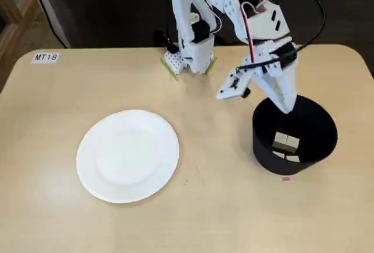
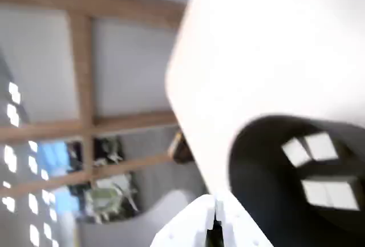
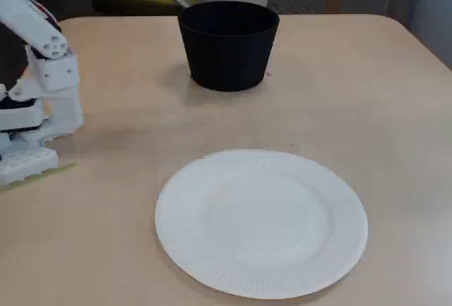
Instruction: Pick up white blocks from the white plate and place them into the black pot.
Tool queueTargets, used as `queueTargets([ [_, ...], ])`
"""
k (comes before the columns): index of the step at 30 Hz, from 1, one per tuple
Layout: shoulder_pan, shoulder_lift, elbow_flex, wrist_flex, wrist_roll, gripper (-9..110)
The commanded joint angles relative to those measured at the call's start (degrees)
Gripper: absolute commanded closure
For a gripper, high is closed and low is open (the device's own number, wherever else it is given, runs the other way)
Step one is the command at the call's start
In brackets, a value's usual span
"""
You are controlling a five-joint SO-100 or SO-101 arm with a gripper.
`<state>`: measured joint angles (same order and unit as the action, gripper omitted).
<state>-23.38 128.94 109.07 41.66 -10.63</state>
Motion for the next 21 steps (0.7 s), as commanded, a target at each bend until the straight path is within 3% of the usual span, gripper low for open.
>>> queueTargets([
  [1,10.37,7.56,-5.27,0.09,4.66,104],
  [6,18.81,18.98,-0.88,9.32,7.21,104],
  [12,18.37,39.46,22.06,13.45,7.73,104],
  [21,18.28,57.3,45.09,17.67,5.98,104],
])
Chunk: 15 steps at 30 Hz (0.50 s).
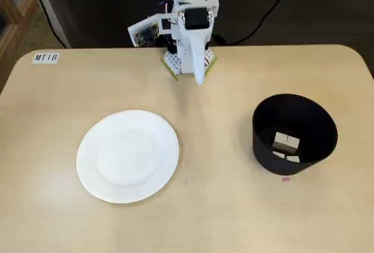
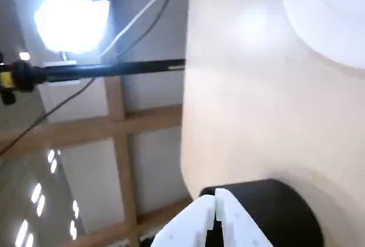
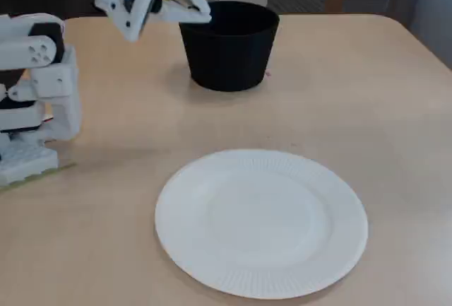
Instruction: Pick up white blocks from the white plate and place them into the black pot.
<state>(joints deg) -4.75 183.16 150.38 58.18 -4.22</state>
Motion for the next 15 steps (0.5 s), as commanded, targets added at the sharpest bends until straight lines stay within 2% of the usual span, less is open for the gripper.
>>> queueTargets([
  [1,-0.44,3.16,5.54,1.67,-0.88,104],
  [11,-0.79,3.16,20.13,3.6,-1.32,104],
  [15,-1.41,3.16,20.13,3.87,-1.32,104],
])
